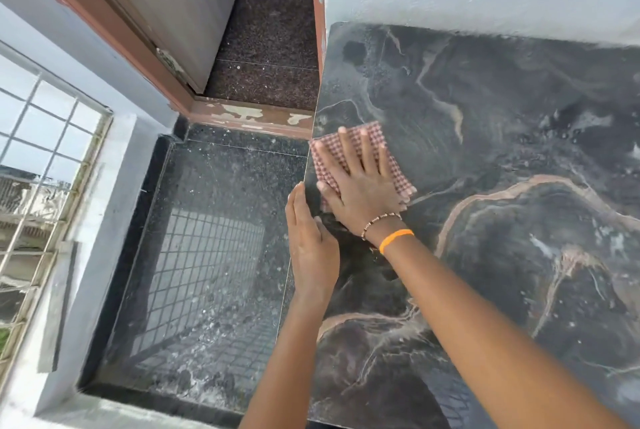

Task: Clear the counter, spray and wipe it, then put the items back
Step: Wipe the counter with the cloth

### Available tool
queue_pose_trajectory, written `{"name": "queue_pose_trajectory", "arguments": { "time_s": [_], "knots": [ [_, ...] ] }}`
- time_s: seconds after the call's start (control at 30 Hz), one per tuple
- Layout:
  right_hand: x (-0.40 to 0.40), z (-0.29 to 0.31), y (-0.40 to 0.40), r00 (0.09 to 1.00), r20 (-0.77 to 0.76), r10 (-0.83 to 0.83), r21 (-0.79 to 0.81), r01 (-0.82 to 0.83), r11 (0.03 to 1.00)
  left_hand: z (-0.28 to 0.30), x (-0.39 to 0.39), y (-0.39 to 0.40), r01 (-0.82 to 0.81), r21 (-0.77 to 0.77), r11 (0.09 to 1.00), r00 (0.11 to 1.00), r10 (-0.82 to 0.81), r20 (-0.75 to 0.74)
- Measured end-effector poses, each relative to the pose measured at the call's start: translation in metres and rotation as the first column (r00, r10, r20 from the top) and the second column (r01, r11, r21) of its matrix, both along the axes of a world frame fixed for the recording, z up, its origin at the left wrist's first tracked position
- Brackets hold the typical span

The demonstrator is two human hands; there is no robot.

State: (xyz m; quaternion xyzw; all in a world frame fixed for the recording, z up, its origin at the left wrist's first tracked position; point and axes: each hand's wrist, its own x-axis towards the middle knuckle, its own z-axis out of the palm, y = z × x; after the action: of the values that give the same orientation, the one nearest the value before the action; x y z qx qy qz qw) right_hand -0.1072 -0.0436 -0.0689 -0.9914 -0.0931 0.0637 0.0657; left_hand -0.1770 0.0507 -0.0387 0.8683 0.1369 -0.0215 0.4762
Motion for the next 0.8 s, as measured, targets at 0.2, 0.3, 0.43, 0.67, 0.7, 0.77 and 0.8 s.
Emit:
{"name": "queue_pose_trajectory", "arguments": {
  "time_s": [0.2, 0.3, 0.43, 0.67, 0.7, 0.77, 0.8],
  "knots": [
    [0.104, 0.0, 0.0, 0.999, 0.003, 0.036, 0.039, -0.036, 0.999, -0.005, 0.026, -0.013, 0.182, 0.268, 0.946, 0.983, -0.177, -0.041],
    [0.132, -0.004, -0.027, 0.999, 0.015, -0.044, 0.047, 0.043, 0.998, -0.005, 0.048, -0.017, 0.259, 0.382, 0.887, 0.965, -0.25, -0.075],
    [0.137, -0.003, -0.077, 0.953, 0.021, -0.304, 0.09, 0.301, 0.95, -0.007, 0.061, -0.018, 0.365, 0.444, 0.818, 0.931, -0.315, -0.186],
    [0.071, -0.003, -0.078, 0.889, 0.052, -0.455, 0.062, 0.452, 0.89, -0.006, 0.065, -0.014, 0.457, 0.526, 0.717, 0.889, -0.36, -0.283],
    [0.068, -0.003, -0.069, 0.933, 0.071, -0.353, 0.05, 0.35, 0.935, -0.006, 0.066, -0.014, 0.466, 0.53, 0.709, 0.885, -0.361, -0.294],
    [0.075, -0.004, -0.051, 0.983, 0.085, -0.163, 0.022, 0.162, 0.987, -0.005, 0.067, -0.015, 0.48, 0.535, 0.695, 0.877, -0.359, -0.32],
    [0.084, -0.004, -0.042, 0.992, 0.083, -0.1, 0.014, 0.099, 0.995, -0.005, 0.068, -0.016, 0.482, 0.533, 0.695, 0.875, -0.356, -0.327]
  ]
}}
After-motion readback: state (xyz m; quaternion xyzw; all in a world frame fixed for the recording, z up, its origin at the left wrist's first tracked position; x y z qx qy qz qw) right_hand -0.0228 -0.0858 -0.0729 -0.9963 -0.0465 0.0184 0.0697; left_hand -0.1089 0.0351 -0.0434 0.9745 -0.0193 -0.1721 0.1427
